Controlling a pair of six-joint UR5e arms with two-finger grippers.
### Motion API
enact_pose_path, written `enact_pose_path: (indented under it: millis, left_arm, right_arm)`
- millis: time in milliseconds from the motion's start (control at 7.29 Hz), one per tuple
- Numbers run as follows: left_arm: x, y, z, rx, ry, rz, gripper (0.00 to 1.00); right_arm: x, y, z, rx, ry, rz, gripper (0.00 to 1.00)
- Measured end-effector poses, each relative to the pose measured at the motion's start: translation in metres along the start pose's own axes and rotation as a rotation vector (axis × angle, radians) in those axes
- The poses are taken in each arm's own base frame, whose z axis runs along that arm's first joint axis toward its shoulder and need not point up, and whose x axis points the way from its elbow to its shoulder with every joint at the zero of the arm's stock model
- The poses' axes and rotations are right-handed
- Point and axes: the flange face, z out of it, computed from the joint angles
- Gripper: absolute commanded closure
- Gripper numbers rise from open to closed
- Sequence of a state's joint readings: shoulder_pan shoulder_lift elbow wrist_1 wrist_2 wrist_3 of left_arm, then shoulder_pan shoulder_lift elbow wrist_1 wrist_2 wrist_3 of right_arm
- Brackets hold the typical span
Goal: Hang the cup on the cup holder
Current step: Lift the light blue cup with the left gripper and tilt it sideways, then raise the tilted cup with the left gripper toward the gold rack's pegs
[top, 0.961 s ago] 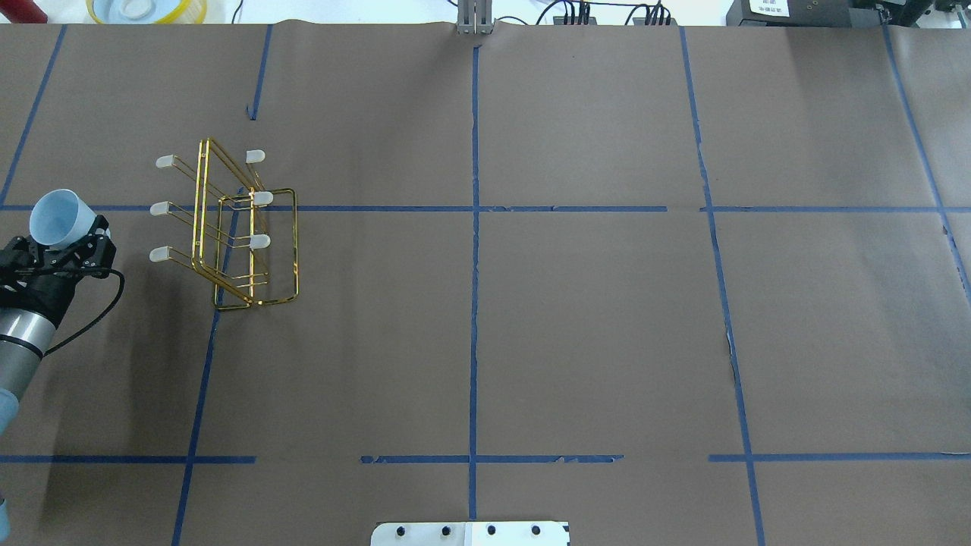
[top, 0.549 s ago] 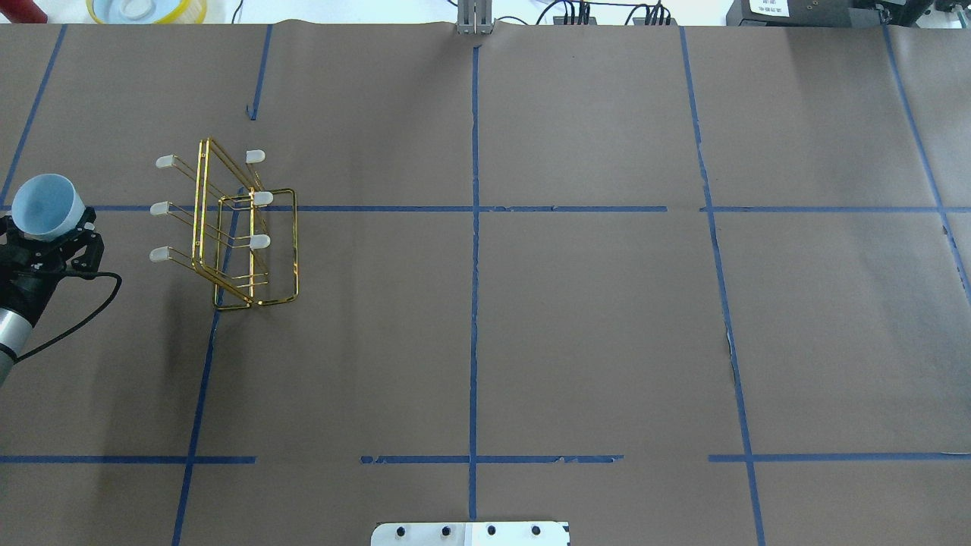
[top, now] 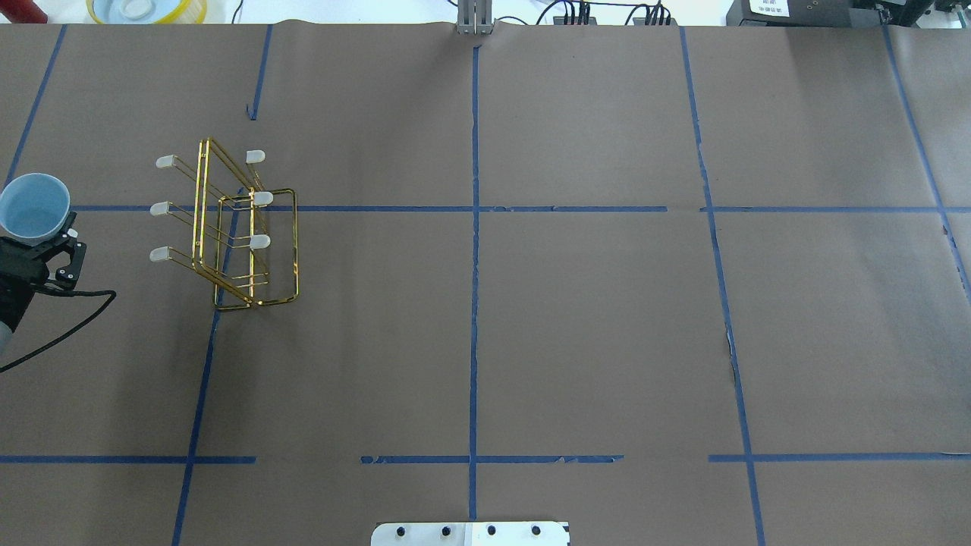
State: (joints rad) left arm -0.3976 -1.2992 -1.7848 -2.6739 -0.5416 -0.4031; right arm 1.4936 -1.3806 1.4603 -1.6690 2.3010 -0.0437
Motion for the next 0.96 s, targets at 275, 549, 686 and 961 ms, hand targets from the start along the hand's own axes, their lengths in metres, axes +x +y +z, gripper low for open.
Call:
enact_pose_path:
  millis: [275,549,686,961]
  left_arm:
    - [0.01,-0.021,-0.011,-0.011,-0.041,0.22,0.81]
    - [0.019,-0.035,-0.027,0.028,-0.136,0.464,0.75]
    - [0.028,-0.037,-0.037,0.055,-0.195,0.565,0.75]
    - [0.043,-0.038,-0.056,0.096,-0.323,0.776,0.75]
  right_arm:
    - [0.0,0.0,0.0,0.001,0.0,0.0,0.0]
    - [0.0,0.0,0.0,0.0,0.0,0.001,0.0]
    - [0.0,0.0,0.0,0.0,0.0,0.001,0.0]
    - [0.0,0.0,0.0,0.0,0.0,0.001,0.0]
